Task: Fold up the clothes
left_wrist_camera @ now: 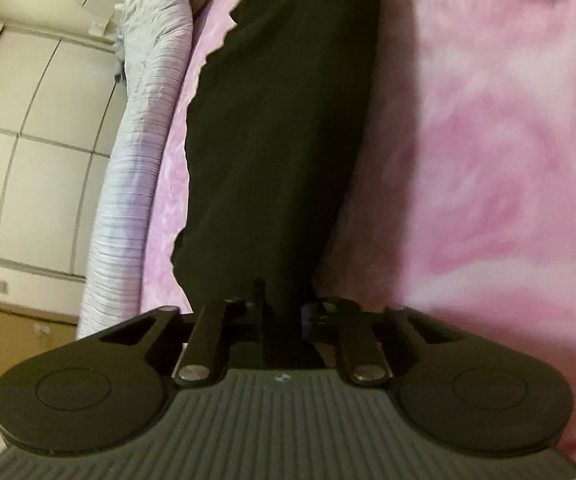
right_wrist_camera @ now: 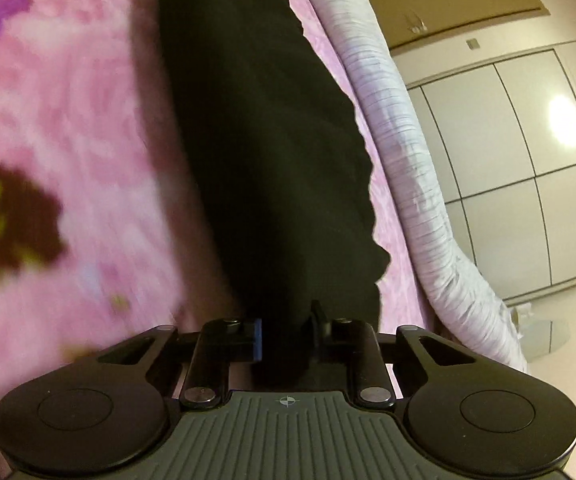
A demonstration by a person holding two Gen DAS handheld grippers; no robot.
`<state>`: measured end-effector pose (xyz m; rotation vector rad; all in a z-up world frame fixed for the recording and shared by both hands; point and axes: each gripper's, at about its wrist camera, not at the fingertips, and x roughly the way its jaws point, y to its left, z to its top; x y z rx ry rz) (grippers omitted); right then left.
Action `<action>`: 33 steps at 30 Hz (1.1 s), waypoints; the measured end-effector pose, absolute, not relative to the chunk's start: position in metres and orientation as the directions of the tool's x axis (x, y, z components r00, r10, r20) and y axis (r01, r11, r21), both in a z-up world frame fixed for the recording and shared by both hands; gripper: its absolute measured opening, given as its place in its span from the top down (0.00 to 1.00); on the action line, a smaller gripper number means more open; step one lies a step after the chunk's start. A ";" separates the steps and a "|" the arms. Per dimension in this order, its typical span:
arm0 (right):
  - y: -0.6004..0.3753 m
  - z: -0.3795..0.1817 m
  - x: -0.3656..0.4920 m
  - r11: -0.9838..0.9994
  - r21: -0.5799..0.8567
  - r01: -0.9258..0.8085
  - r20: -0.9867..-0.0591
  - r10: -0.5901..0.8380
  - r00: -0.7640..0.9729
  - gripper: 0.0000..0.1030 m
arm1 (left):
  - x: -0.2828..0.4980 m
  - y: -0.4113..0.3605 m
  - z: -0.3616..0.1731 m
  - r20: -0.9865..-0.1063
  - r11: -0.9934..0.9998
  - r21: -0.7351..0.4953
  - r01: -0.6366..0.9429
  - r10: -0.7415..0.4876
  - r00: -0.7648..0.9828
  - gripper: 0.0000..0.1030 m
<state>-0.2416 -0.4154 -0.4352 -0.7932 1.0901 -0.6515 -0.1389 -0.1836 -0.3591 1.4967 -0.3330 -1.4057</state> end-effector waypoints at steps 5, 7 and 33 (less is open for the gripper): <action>-0.410 -0.409 -0.296 0.551 -0.827 0.114 -0.508 -0.818 0.270 0.82 | -0.212 -0.124 -0.310 -0.656 -0.507 0.683 0.526 -0.742 0.136 0.93; -0.408 -0.411 -0.323 0.560 -0.819 0.127 -0.526 -0.821 0.222 0.82 | -0.250 -0.102 -0.306 -0.690 -0.562 0.624 0.544 -0.723 0.045 0.93; -0.293 -0.348 -0.256 0.702 -0.165 0.693 -0.645 -0.608 0.463 0.55 | -0.196 -0.109 -0.269 -0.657 -0.350 0.299 0.888 -0.750 -0.075 0.76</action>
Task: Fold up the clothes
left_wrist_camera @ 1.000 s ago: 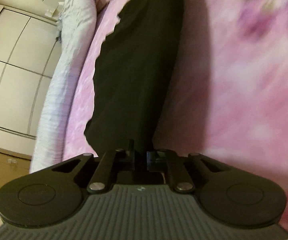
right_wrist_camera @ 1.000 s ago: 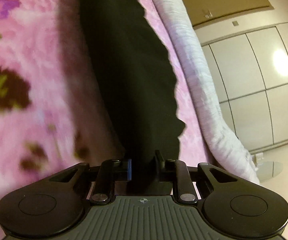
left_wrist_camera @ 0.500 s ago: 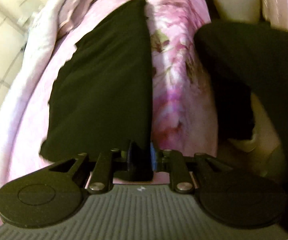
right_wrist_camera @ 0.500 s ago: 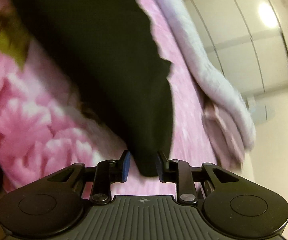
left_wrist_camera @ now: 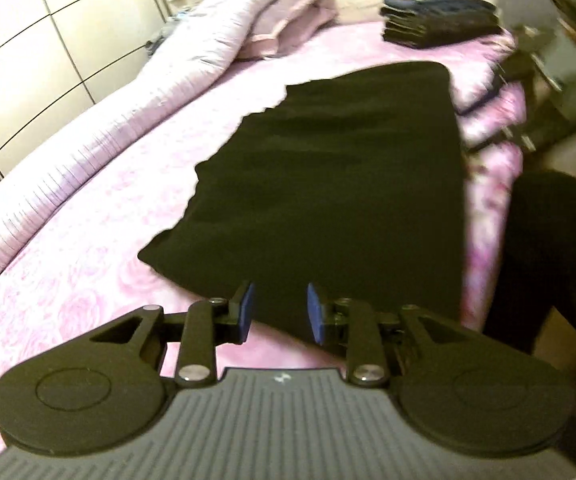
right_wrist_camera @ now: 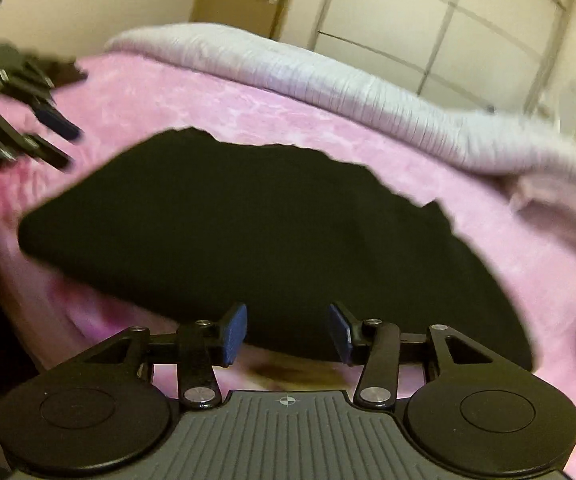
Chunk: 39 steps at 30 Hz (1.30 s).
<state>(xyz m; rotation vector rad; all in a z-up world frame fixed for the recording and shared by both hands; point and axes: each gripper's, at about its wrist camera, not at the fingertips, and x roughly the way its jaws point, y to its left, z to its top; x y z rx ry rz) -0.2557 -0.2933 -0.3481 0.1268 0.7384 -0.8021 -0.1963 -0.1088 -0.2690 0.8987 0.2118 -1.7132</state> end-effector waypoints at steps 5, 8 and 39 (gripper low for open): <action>-0.294 -0.363 -0.232 0.644 -0.083 0.761 -0.702 -0.579 0.414 0.55 | -0.194 -0.140 -0.294 -0.708 -0.374 0.275 0.886 -0.702 -0.077 0.75; -0.297 -0.367 -0.232 0.594 -0.032 0.804 -0.713 -0.577 0.398 0.54 | -0.194 -0.150 -0.306 -0.730 -0.386 0.266 0.883 -0.679 -0.077 0.75; -0.281 -0.359 -0.236 0.535 0.010 0.845 -0.769 -0.536 0.348 0.30 | -0.198 -0.106 -0.293 -0.717 -0.265 0.326 0.907 -0.695 0.054 0.65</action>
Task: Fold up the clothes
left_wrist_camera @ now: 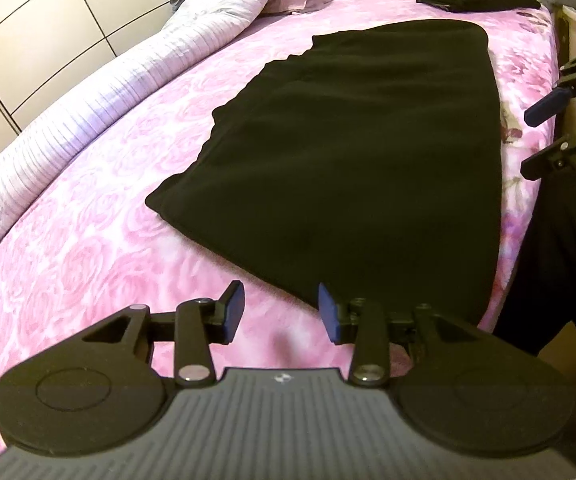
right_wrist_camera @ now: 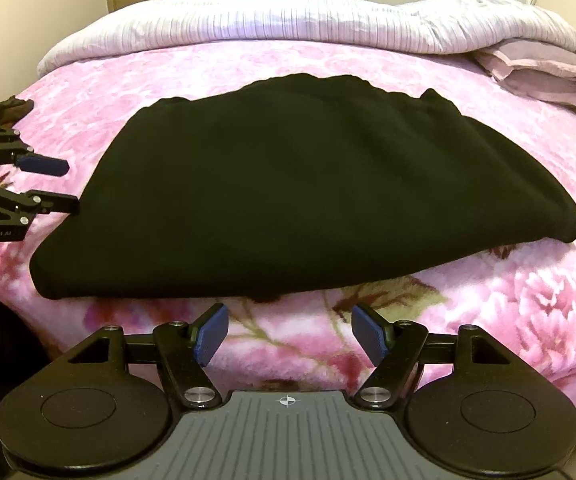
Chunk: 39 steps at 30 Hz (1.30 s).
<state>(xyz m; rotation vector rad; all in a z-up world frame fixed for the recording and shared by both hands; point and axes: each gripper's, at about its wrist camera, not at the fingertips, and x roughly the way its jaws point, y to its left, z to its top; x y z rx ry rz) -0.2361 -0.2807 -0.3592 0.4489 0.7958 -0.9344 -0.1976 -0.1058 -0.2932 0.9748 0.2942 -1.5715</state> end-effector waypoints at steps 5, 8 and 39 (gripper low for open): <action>-0.283 -0.365 -0.237 0.529 -0.003 0.849 -0.780 -0.532 0.329 0.30 | -0.196 -0.108 -0.297 -0.710 -0.268 0.329 0.905 -0.703 0.050 0.62; -0.280 -0.365 -0.236 0.528 -0.020 0.849 -0.778 -0.541 0.318 0.30 | -0.193 -0.106 -0.297 -0.707 -0.273 0.327 0.905 -0.706 0.043 0.61; -0.200 -0.402 -0.115 0.746 -0.642 0.179 -0.591 -0.629 0.505 0.90 | -0.166 -0.105 -0.340 -0.584 -0.480 0.685 0.548 -0.812 0.018 0.22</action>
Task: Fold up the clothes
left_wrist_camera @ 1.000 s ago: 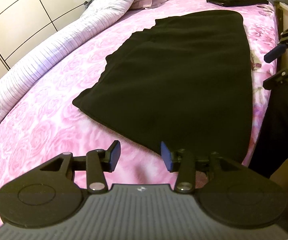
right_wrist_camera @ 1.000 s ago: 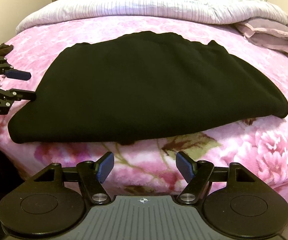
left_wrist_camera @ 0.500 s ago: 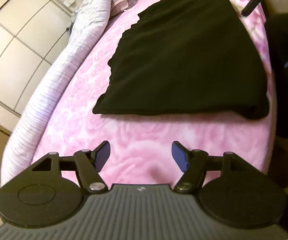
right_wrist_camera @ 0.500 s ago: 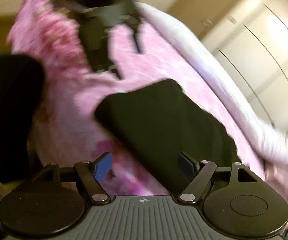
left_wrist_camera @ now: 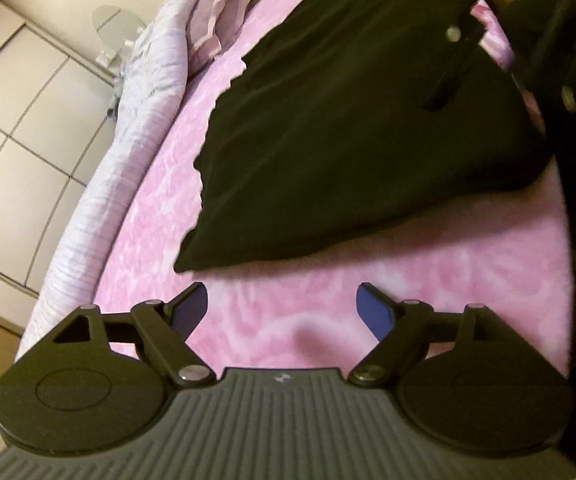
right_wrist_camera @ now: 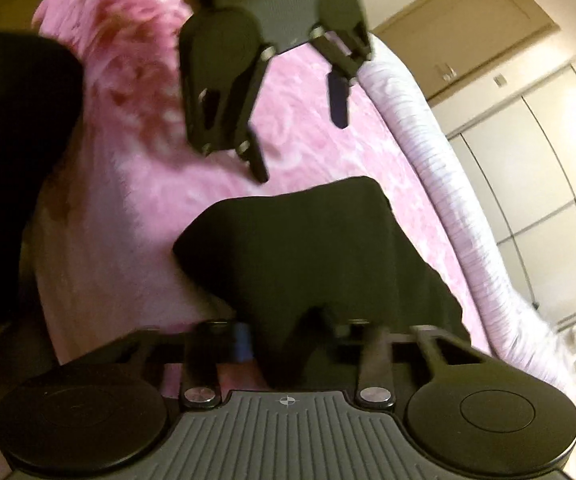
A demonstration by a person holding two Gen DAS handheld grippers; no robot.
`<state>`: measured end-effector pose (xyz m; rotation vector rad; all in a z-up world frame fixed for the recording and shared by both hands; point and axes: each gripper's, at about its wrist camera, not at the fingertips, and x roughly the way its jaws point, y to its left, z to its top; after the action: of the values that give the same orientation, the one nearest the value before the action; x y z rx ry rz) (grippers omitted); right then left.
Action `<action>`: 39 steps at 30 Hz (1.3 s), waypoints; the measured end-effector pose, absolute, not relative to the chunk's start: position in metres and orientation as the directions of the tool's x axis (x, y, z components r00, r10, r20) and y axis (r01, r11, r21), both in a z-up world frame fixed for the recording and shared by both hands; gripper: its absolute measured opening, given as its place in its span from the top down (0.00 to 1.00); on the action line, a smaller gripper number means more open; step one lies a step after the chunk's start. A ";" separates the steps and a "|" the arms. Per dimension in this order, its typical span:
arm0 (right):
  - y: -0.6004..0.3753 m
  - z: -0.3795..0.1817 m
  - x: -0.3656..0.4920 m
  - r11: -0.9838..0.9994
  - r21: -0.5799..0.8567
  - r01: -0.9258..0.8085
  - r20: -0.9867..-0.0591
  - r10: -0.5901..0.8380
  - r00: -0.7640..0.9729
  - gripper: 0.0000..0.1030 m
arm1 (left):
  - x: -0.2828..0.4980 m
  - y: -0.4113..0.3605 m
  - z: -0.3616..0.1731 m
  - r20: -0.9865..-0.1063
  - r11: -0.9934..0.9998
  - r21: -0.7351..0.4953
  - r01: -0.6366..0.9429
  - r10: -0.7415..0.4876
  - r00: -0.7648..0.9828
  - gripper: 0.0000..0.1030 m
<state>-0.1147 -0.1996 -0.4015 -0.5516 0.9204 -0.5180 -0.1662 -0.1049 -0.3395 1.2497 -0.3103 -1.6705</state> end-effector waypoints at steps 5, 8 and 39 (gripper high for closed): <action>-0.226 -0.355 -0.136 0.793 -0.484 0.371 -0.557 -0.606 0.568 0.92 | -0.177 -0.127 -0.349 -0.512 -0.457 0.767 0.450 -0.859 0.000 0.18; -0.236 -0.342 -0.143 0.795 -0.453 0.403 -0.550 -0.605 0.576 0.92 | -0.185 -0.147 -0.357 -0.465 -0.433 0.815 0.386 -0.885 -0.010 0.18; -0.243 -0.268 -0.274 0.850 0.012 0.526 -0.240 -0.508 0.827 0.93 | -0.283 -0.253 -0.172 -0.603 -0.598 0.798 0.076 -0.795 0.074 0.79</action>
<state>-0.2740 -0.2429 -0.2680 0.0786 0.2324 -0.5496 -0.2834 -0.2525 -0.1724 1.6658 -0.7226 -1.6066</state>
